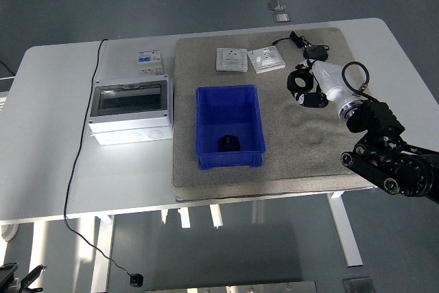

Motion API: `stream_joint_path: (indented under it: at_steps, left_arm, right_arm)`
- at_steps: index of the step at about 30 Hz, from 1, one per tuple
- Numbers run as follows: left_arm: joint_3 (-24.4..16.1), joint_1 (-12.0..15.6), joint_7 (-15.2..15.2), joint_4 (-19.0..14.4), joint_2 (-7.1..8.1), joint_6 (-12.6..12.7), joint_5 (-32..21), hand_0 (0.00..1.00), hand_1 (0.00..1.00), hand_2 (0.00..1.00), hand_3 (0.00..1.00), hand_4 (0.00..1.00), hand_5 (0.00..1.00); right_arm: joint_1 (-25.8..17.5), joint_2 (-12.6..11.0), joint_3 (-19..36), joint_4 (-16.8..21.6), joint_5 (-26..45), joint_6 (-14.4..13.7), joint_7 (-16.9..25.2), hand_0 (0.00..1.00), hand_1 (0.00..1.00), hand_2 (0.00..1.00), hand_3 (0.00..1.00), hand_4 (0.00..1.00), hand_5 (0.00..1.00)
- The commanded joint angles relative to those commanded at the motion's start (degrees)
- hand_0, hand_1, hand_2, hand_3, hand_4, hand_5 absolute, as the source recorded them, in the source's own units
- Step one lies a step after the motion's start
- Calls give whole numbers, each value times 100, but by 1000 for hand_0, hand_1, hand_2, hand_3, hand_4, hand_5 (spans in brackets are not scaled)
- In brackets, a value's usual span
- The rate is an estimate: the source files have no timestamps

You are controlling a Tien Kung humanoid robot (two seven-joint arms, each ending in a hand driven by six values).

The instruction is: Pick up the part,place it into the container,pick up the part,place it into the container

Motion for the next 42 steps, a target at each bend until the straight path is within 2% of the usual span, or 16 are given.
stream_joint_path:
  at_steps: [3,5,9,12,13,14,18,19,24,25,27,30,31,36,37,42]
  left_arm:
    - [-9,3,3,0,2,0,11,669,677,691,770,792,784]
    - [-18,5,9,-2,3,0,24,669,677,691,770,792,784]
    - [-25,0,20,-5,7,-2,42,669,677,691,770,793,786]
    - [-12,-9,17,-5,8,2,26,669,677,691,770,793,786]
    - [-4,-10,14,-5,9,5,12,669,677,691,770,791,786]
    - [2,-10,11,-5,10,9,-1,669,677,691,770,791,786]
    - [10,-15,3,-4,11,12,-14,669,677,691,770,791,786]
    - [9,-16,2,-3,11,12,-14,669,677,691,770,792,787]
    - [-2,-15,2,-3,13,9,0,669,677,691,770,792,787]
    - [-4,-14,3,-4,14,8,3,669,677,691,770,789,785]
    - [-7,-12,5,-4,15,6,7,669,677,691,770,789,785]
    - [-16,-12,9,-5,17,0,24,669,677,691,770,789,785]
    - [-18,-12,10,-5,17,-1,28,669,677,691,770,790,785]
    - [-12,-12,10,-7,19,2,19,669,677,691,770,790,785]
    - [-12,-13,10,-7,20,3,17,669,677,691,770,788,785]
    - [-10,-15,9,-8,22,3,15,669,677,691,770,788,785]
  right_arm:
    - [-11,-88,94,495,259,-266,243,417,285,519,646,188,2]
    - [21,-101,50,824,344,-241,406,417,285,519,646,188,2]
    - [181,-38,-313,1493,322,215,588,446,300,524,648,193,2]
    - [303,9,-616,1856,335,617,486,446,300,524,648,193,2]
    - [332,15,-687,1925,335,748,410,519,401,550,659,181,2]
    - [365,22,-759,1980,316,915,293,519,401,550,659,181,2]
    - [438,50,-890,2028,196,1461,-63,519,401,550,659,181,2]
    - [453,57,-910,2027,151,1618,-157,760,674,677,684,264,27]
    - [483,70,-935,1997,46,2189,-452,760,674,677,684,264,27]
    - [485,71,-936,1992,37,2274,-496,914,772,735,701,325,161]
    - [489,73,-938,1985,24,2398,-568,914,772,735,701,325,161]
    - [493,73,-933,1981,-4,2520,-647,914,772,735,701,325,161]
    - [494,73,-931,1981,-12,2542,-661,929,789,755,704,373,270]
    - [499,72,-928,1972,-16,2566,-694,929,789,755,704,373,270]
    - [498,71,-930,1968,0,2555,-692,936,794,780,721,434,382]
    - [482,67,-923,1935,75,2483,-699,936,794,780,721,434,382]
